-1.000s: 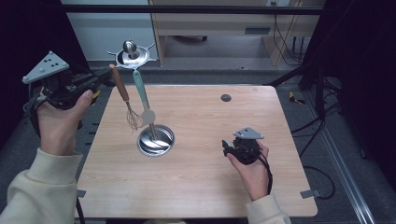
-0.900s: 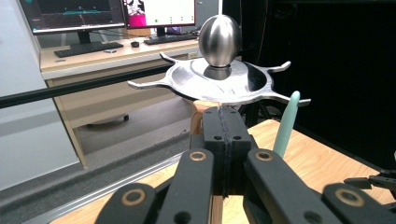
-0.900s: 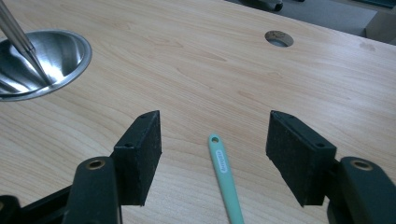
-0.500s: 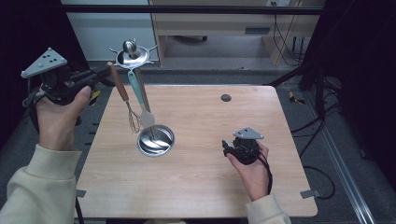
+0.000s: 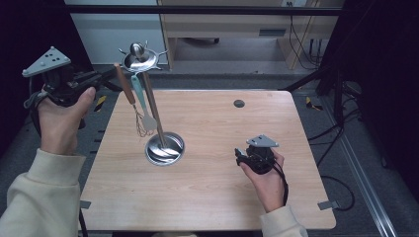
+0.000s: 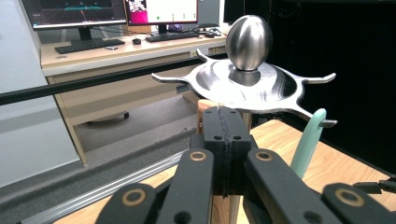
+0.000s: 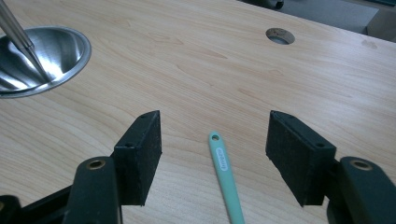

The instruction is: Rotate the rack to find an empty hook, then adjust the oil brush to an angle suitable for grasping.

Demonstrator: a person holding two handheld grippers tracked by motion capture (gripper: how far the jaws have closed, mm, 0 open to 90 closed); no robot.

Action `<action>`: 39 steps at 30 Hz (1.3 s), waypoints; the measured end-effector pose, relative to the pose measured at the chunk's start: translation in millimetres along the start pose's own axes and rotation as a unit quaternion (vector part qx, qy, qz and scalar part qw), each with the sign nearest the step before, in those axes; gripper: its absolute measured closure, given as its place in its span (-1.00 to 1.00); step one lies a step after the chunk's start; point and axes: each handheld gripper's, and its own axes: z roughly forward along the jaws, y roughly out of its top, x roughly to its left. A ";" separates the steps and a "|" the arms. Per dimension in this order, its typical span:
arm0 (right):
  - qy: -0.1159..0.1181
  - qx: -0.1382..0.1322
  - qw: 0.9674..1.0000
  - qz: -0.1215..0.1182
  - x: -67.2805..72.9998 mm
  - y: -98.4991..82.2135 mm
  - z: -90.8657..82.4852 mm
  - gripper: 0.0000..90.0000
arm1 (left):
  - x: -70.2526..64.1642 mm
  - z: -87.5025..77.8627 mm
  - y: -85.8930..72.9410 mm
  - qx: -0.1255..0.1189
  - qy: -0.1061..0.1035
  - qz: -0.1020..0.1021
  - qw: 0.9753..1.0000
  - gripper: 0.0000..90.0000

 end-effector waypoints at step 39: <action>-0.007 0.036 0.999 -0.008 -13.4 -0.3 7.9 -0.19 | -6.4 -22.2 -85.4 0.033 0.034 -0.008 0.999 -0.05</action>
